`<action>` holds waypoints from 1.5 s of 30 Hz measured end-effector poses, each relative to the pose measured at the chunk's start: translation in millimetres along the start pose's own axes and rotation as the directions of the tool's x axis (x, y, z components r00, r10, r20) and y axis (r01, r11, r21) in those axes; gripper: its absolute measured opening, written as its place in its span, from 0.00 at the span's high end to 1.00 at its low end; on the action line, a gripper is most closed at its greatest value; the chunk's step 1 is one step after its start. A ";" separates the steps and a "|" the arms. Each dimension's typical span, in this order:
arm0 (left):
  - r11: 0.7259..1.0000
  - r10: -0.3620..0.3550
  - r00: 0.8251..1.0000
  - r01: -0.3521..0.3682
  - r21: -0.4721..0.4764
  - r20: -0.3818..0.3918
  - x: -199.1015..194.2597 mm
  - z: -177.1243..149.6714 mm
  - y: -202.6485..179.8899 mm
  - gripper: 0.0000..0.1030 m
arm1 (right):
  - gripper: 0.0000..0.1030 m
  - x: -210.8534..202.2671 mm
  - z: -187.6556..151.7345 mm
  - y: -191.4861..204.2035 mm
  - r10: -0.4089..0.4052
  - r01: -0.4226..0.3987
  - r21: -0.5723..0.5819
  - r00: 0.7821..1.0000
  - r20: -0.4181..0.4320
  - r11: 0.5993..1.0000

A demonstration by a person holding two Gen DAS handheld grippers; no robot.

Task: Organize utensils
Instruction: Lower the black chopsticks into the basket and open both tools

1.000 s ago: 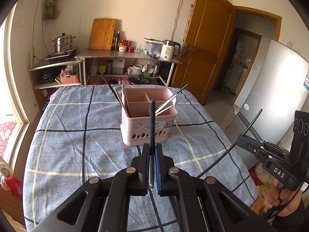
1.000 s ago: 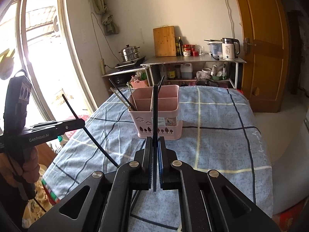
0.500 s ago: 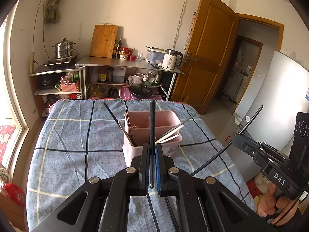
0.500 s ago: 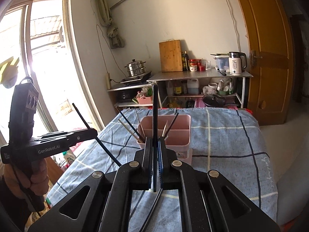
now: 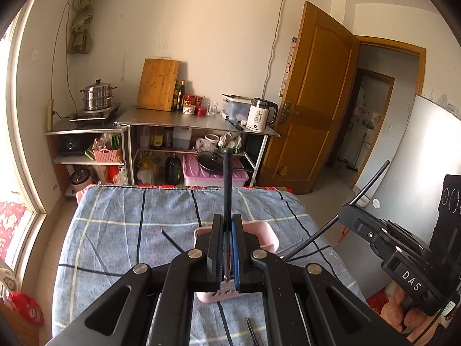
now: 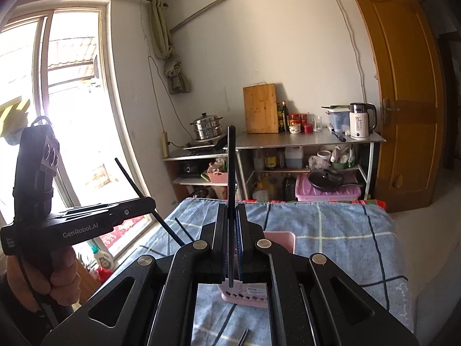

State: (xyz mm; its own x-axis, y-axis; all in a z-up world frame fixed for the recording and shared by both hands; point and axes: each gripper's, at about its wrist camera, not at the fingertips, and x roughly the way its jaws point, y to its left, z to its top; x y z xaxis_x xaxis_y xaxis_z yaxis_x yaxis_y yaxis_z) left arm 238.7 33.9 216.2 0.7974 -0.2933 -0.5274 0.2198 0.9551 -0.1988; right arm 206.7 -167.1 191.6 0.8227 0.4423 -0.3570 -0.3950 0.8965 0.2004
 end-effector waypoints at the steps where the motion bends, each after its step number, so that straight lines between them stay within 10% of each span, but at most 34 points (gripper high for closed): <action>1: 1.000 0.005 1.000 -0.005 0.002 -0.001 5.2 1.1 0.4 0.95 | 0.95 3.4 0.3 -0.3 -0.003 0.003 -0.001 1.000 0.000 1.000; 23: 1.000 0.028 0.991 -0.028 0.006 -0.127 85.8 -33.8 16.8 0.95 | 0.95 71.6 -40.3 -4.5 -0.017 0.016 -0.012 0.990 -0.137 1.000; 45: 1.000 0.020 1.000 -0.020 0.011 -0.008 10.4 -56.0 12.4 0.80 | 0.91 17.8 -46.1 -13.5 -0.027 0.028 0.004 0.992 -0.120 1.000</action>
State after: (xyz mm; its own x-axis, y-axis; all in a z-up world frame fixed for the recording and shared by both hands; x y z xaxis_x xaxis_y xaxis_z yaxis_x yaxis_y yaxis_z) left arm 218.2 40.4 161.9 0.7974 -0.2742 -0.5376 0.2100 0.9612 -0.1789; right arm 207.8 -170.3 140.4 0.7784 0.4173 -0.4690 -0.3700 0.9085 0.1943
